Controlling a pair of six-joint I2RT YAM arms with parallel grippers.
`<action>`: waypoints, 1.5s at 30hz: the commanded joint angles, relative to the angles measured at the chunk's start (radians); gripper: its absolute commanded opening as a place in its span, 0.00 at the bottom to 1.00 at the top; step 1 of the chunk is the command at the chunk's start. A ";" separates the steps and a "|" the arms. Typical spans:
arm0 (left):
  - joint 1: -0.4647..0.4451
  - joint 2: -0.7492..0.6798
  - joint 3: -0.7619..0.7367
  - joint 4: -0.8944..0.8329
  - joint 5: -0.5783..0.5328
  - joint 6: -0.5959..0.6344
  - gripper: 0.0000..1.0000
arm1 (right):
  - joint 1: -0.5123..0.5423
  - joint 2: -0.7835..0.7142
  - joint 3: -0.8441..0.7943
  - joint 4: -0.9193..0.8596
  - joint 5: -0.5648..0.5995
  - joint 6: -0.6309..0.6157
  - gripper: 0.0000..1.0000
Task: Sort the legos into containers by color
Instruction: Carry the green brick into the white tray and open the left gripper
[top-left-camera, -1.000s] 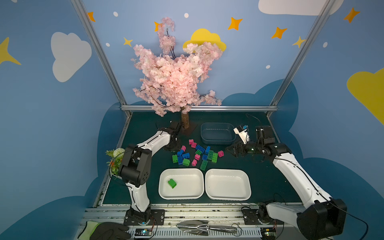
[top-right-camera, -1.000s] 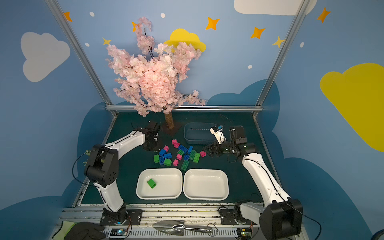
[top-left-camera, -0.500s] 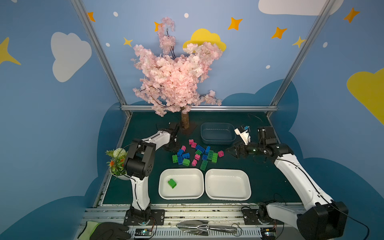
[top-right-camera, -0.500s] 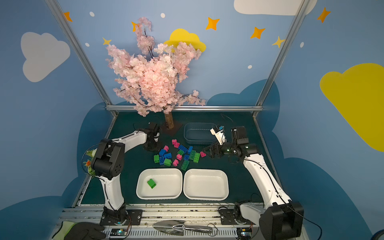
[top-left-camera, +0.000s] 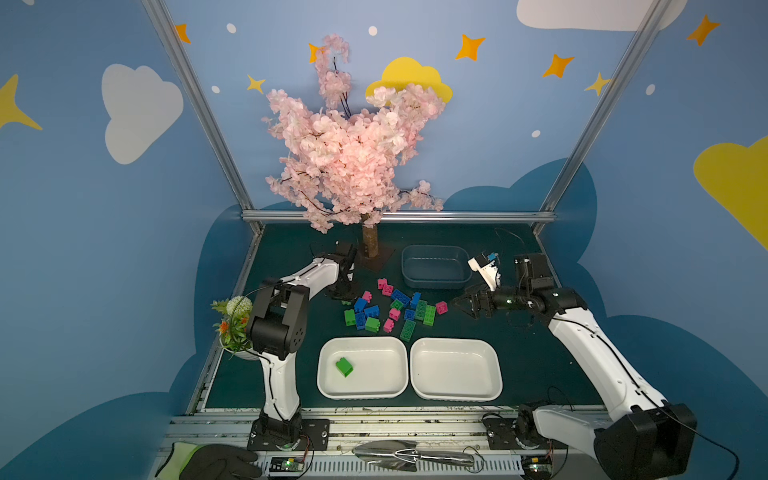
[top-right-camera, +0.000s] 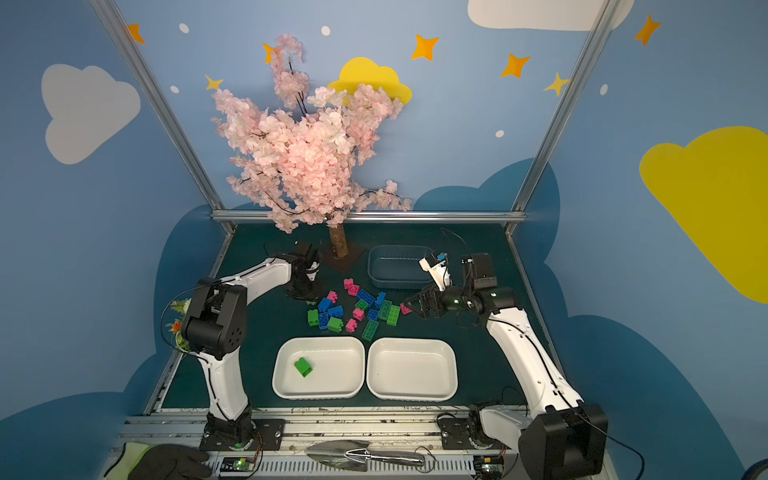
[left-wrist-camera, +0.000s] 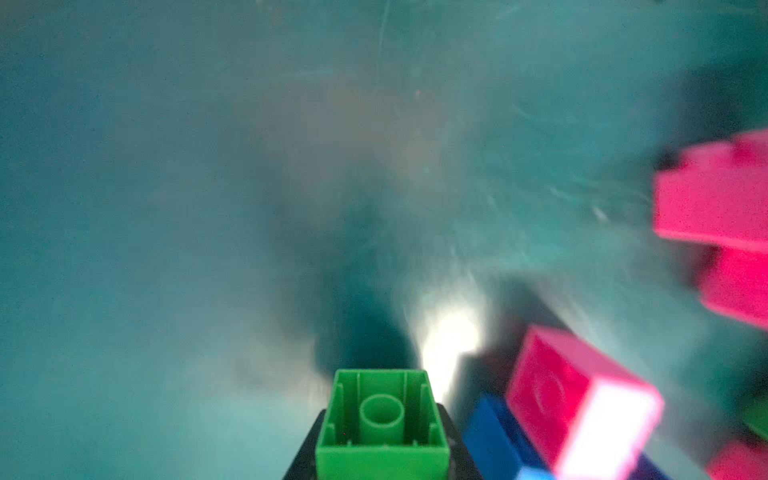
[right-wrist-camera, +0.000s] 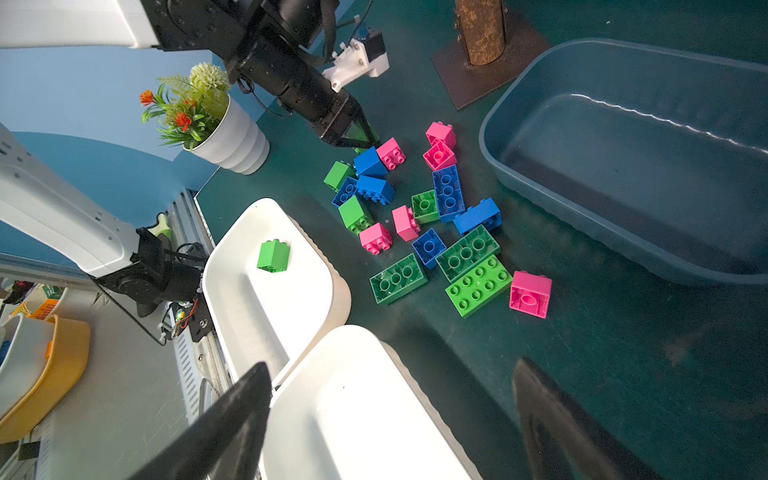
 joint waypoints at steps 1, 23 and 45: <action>-0.010 -0.157 0.011 -0.123 0.056 -0.035 0.28 | -0.002 -0.023 -0.017 0.015 -0.026 0.021 0.90; -0.375 -0.670 -0.516 -0.099 0.134 -0.581 0.29 | 0.007 0.018 -0.022 0.028 -0.081 -0.001 0.90; -0.392 -0.597 -0.423 -0.273 -0.091 -0.546 0.62 | 0.009 -0.007 -0.022 -0.006 -0.076 -0.018 0.90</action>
